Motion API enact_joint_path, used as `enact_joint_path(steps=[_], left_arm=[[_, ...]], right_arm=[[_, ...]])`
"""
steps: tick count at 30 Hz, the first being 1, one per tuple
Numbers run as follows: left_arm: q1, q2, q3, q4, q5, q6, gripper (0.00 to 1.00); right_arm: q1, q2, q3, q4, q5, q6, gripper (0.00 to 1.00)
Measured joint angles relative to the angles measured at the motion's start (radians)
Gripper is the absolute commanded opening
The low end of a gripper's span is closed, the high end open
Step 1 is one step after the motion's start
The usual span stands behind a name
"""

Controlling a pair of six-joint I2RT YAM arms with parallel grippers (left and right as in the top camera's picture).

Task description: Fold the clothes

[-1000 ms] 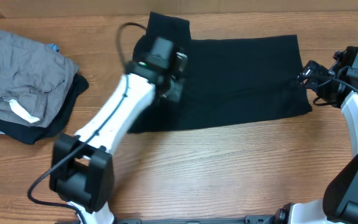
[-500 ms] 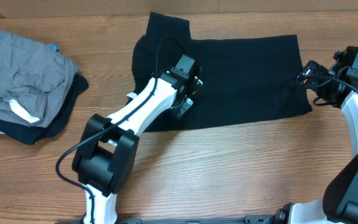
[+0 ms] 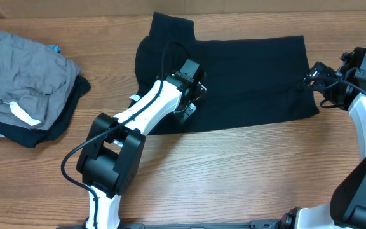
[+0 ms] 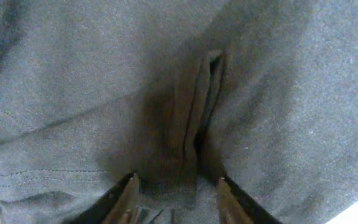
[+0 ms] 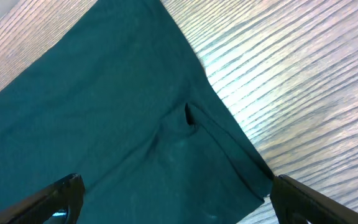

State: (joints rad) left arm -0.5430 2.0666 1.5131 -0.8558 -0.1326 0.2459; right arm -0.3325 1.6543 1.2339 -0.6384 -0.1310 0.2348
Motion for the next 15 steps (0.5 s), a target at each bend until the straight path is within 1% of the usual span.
enact_joint_path(steps=[2, 5, 6, 7, 8, 9, 10, 11, 12, 15], left_arm=[[0.0, 0.0, 0.0, 0.0, -0.002, -0.002, 0.26], [0.0, 0.0, 0.0, 0.0, -0.016, 0.0, 0.3], [0.0, 0.0, 0.0, 0.0, -0.019, 0.0, 0.34], [0.0, 0.0, 0.0, 0.0, -0.022, 0.0, 0.49], [0.0, 0.0, 0.0, 0.0, -0.023, 0.0, 0.58], [0.0, 0.0, 0.0, 0.0, -0.023, 0.005, 0.62], [0.0, 0.0, 0.0, 0.0, -0.024, 0.005, 0.69], [0.0, 0.0, 0.0, 0.0, -0.026, -0.002, 0.7], [0.0, 0.0, 0.0, 0.0, -0.026, -0.003, 0.69], [0.0, 0.0, 0.0, 0.002, -0.026, -0.003, 0.57]], right_arm=[[0.0, 0.0, 0.0, 0.0, 0.0, 0.001, 1.0], [0.0, 0.0, 0.0, 0.0, 0.0, 0.001, 1.0], [0.0, 0.0, 0.0, 0.0, 0.0, 0.001, 1.0], [0.0, 0.0, 0.0, 0.0, 0.0, 0.001, 1.0], [0.0, 0.0, 0.0, 0.0, 0.0, 0.0, 1.0], [0.0, 0.0, 0.0, 0.0, 0.0, 0.0, 1.0], [0.0, 0.0, 0.0, 0.0, 0.0, 0.0, 0.99], [0.0, 0.0, 0.0, 0.0, 0.0, 0.0, 1.0], [0.0, 0.0, 0.0, 0.0, 0.0, 0.001, 1.0], [0.0, 0.0, 0.0, 0.0, 0.0, 0.0, 1.0]])
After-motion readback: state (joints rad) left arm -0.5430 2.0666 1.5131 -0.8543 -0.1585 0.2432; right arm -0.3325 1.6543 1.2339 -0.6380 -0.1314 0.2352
